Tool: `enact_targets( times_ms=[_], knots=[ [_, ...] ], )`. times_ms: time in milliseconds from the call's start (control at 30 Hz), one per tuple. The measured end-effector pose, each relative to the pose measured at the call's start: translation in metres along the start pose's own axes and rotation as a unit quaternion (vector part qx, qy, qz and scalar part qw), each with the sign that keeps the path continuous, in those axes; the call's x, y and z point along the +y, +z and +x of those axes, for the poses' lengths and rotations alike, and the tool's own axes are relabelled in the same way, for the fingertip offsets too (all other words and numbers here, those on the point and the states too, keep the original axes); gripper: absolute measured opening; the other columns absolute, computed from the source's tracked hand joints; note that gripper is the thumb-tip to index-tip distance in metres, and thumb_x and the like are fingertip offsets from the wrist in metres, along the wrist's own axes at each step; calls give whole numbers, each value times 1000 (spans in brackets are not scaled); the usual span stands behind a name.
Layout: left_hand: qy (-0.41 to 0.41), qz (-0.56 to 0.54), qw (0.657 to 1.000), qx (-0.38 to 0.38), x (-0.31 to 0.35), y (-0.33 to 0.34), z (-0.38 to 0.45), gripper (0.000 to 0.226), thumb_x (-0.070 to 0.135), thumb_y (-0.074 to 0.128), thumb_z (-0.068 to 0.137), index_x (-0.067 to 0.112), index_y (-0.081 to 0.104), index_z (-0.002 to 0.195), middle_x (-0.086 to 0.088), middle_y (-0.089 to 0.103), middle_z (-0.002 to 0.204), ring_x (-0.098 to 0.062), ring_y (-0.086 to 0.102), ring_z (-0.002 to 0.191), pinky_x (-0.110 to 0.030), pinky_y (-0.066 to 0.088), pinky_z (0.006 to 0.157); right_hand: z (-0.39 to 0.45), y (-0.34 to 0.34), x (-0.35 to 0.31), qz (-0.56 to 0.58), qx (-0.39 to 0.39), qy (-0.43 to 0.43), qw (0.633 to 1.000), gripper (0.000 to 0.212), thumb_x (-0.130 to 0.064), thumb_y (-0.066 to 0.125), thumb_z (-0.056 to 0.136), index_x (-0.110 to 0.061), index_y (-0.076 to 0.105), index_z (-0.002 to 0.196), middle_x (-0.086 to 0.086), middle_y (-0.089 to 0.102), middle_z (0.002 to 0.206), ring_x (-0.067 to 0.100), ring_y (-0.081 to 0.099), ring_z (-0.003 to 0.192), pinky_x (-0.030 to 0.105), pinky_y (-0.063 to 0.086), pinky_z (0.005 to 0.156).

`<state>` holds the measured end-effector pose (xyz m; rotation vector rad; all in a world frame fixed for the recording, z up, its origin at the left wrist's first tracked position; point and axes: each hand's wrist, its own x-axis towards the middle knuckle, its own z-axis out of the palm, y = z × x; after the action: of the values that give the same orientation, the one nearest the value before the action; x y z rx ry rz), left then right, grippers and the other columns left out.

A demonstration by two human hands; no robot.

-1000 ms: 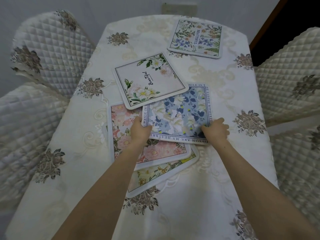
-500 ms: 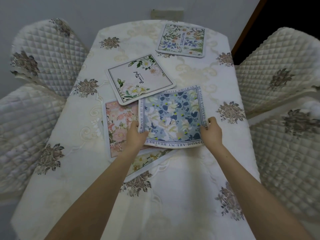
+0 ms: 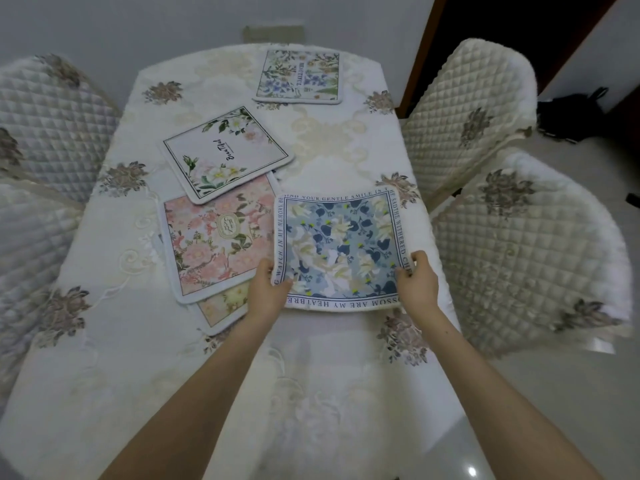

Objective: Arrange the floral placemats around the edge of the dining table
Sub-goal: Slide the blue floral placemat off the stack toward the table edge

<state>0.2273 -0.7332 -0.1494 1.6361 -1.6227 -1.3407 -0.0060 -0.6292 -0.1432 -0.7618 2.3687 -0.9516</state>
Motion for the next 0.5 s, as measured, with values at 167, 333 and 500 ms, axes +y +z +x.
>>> enact_targets(
  times_ms=[167,333,500],
  knots=[
    [-5,-4,1000,-11,8,39,-10,19,9,62,86,16,49,99,0,58,92,-18,56,79,-27,40,59,9,-26,31,4,2,24,1000,32,-11,48,96,-4,41,126,13,56,99,27,54,72,37,44,58],
    [-18,0,1000,-18,3,68,-23,22,12,59,89,20,46,105,8,55,90,-17,56,81,-23,39,56,19,-36,59,4,-4,52,999,29,-11,49,96,-5,42,124,20,61,115,28,54,78,35,43,65],
    [-46,0,999,-16,-5,86,-33,17,11,58,89,16,47,101,1,59,90,-22,58,80,-26,42,57,22,-39,79,-5,-6,74,997,19,-9,50,94,-5,46,112,20,65,111,28,58,75,33,45,62]
  ],
)
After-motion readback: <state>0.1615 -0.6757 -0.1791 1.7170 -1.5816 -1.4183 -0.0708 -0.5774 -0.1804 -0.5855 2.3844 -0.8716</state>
